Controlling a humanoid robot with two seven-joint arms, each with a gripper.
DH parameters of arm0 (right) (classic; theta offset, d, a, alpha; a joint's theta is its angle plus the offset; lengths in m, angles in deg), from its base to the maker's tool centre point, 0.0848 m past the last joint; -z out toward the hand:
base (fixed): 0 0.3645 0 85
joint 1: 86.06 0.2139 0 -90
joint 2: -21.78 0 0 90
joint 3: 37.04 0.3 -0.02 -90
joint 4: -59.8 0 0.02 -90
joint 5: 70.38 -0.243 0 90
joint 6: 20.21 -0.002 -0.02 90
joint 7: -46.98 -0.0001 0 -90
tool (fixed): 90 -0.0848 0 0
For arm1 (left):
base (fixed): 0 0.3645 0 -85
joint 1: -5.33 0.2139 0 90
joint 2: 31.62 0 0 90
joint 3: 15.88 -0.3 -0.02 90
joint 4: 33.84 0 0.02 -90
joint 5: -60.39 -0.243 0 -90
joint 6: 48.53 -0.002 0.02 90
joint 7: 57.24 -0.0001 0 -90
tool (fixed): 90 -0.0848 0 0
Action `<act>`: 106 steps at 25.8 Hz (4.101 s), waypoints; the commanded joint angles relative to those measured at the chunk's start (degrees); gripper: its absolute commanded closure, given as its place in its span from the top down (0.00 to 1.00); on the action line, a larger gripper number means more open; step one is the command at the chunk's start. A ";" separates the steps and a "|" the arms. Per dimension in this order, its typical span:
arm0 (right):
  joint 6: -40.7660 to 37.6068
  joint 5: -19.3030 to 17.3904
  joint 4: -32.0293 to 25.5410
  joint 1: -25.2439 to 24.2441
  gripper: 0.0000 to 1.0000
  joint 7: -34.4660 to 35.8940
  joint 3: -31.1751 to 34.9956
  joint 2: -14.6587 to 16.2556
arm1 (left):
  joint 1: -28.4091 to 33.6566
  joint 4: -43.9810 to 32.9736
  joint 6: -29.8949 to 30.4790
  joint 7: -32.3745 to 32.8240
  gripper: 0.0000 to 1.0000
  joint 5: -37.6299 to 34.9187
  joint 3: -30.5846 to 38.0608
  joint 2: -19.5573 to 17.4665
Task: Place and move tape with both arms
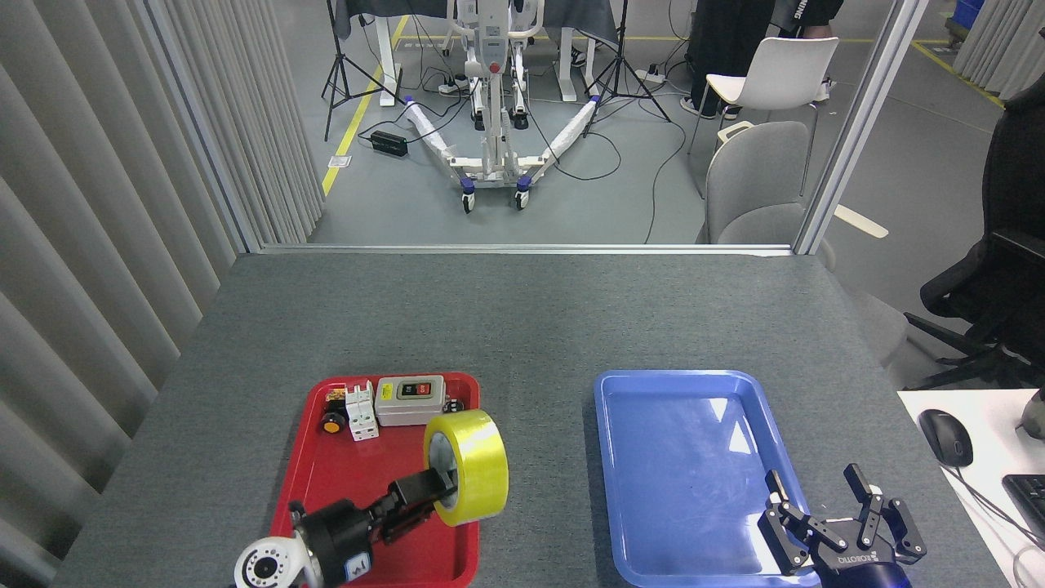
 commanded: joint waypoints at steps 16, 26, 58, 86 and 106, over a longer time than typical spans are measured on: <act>-28.10 -22.78 -0.01 8.15 1.00 6.04 -31.30 30.33 | 5.90 1.89 12.42 9.48 0.00 8.80 -15.80 0.68; -28.45 -22.17 -2.47 11.84 0.99 2.97 -38.59 27.96 | 4.75 1.98 13.74 10.27 0.00 10.12 -16.15 0.24; -28.71 -21.99 1.31 18.00 0.38 -4.42 -40.44 14.16 | 4.14 2.77 15.23 11.50 0.00 13.10 -14.57 -0.99; -30.47 -22.17 1.40 17.82 0.31 -4.42 -40.96 13.81 | 3.70 9.71 27.71 10.45 1.00 12.14 -9.30 -1.17; -33.81 -22.78 1.40 5.87 0.31 -11.89 -11.08 9.50 | -4.03 17.80 32.28 4.30 1.00 9.76 7.14 -1.52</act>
